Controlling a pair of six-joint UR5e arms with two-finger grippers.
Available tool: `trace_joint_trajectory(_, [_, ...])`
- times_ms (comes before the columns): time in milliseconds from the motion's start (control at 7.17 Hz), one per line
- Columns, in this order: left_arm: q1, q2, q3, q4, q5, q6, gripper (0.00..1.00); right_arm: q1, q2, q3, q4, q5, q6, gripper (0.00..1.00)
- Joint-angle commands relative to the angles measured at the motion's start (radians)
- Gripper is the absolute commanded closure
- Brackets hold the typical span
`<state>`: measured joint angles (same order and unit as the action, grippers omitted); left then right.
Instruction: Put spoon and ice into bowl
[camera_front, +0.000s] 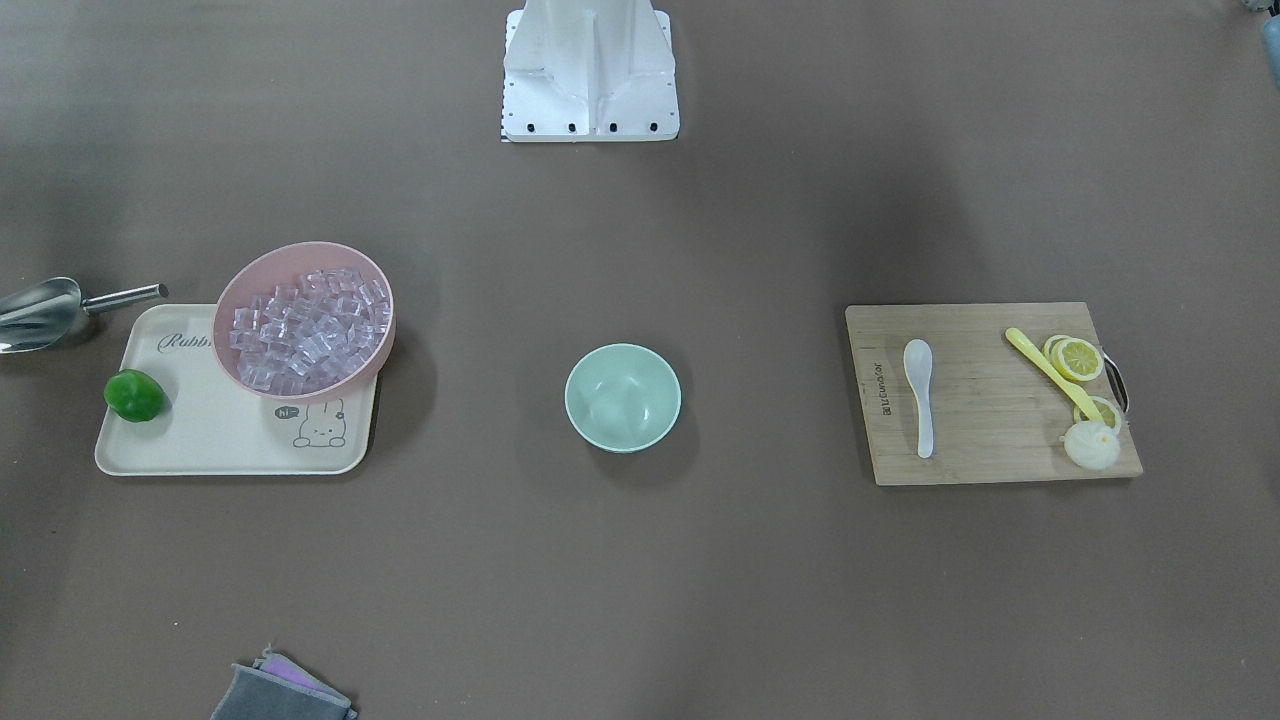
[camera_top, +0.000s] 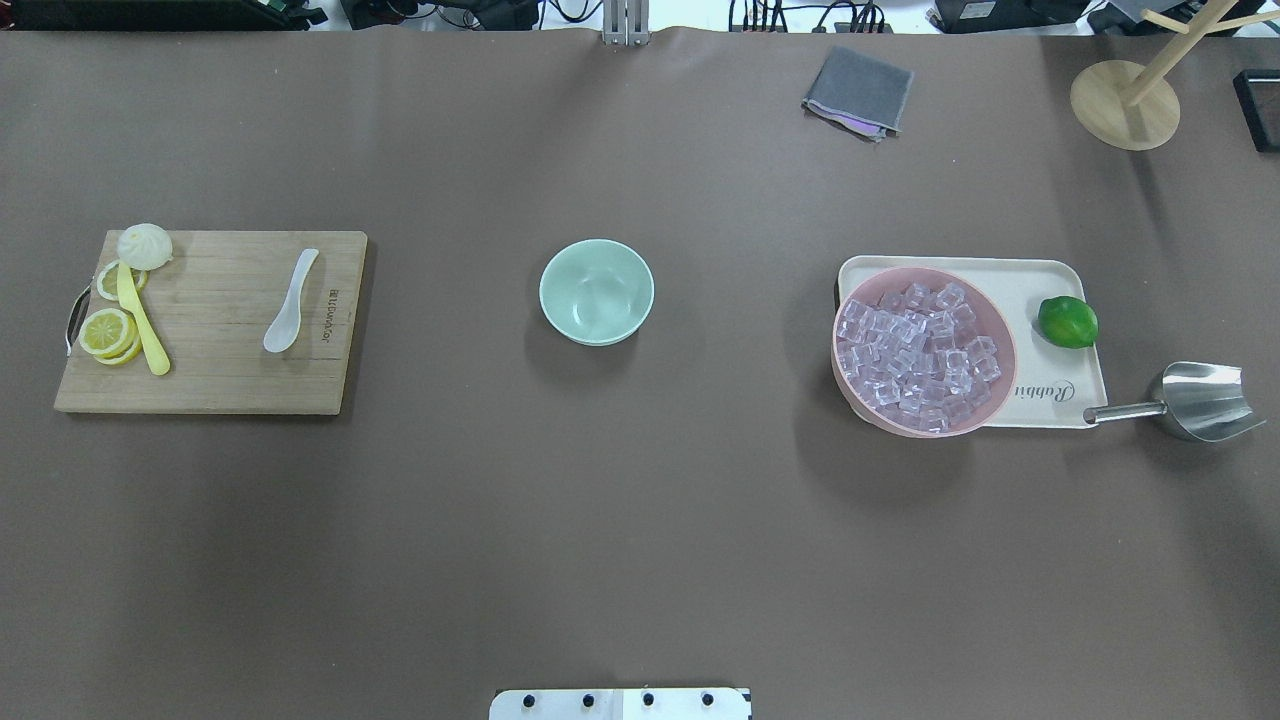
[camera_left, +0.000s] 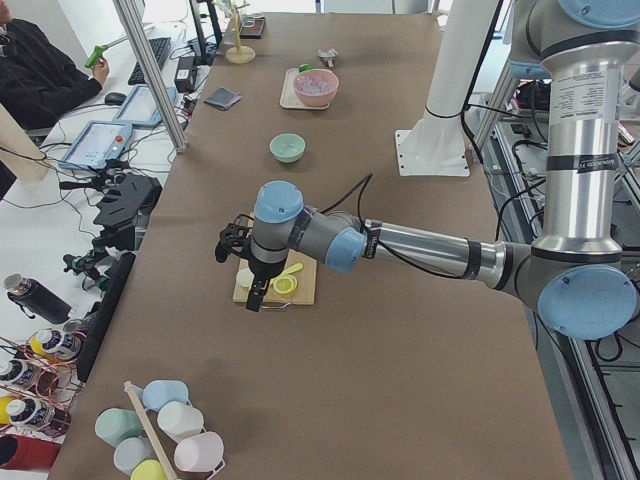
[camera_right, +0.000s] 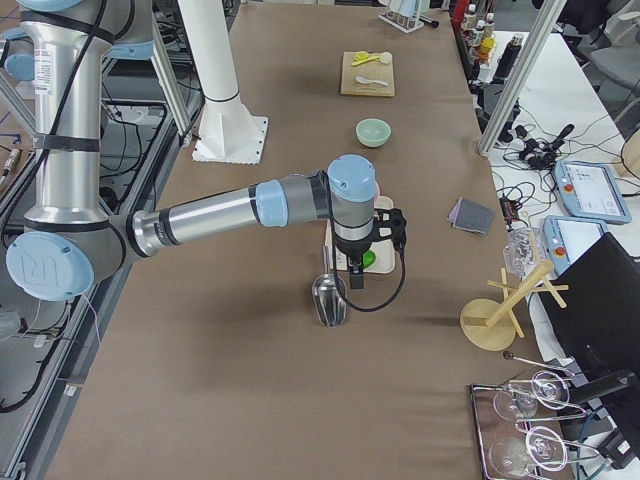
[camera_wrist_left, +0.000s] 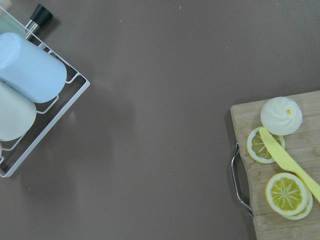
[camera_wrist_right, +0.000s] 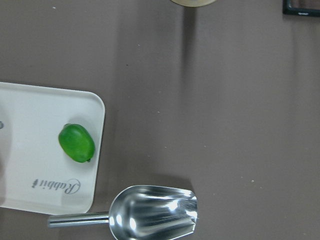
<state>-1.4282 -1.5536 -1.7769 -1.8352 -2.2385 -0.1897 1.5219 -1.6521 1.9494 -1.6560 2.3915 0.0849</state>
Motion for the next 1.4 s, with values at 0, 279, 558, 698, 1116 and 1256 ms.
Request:
trace_joint_trajectory(0, [0.101, -0.086, 0.060, -0.012, 0.005, -0.116, 0.02, -0.009, 0.023, -0.039, 0.126, 0.067, 0.000, 0.00])
trace_joint_trajectory(279, [0.164, -0.105, 0.062, -0.111, 0.010, -0.212, 0.02, -0.056, 0.000, -0.055, 0.298, 0.068, 0.161, 0.00])
trace_joint_trajectory(558, [0.276, -0.150, 0.045, -0.119, 0.087, -0.347, 0.02, -0.161, 0.089, -0.059, 0.288, 0.033, 0.254, 0.00])
trace_joint_trajectory(698, [0.325, -0.186, 0.045, -0.118, 0.133, -0.402, 0.02, -0.196, 0.100, -0.056, 0.289, 0.000, 0.260, 0.00])
trace_joint_trajectory(1116, [0.567, -0.296, 0.062, -0.122, 0.265, -0.646, 0.02, -0.329, 0.182, -0.059, 0.300, -0.093, 0.425, 0.00])
trace_joint_trajectory(1256, [0.609, -0.306, 0.074, -0.124, 0.334, -0.671, 0.02, -0.376, 0.193, -0.064, 0.300, -0.136, 0.458, 0.01])
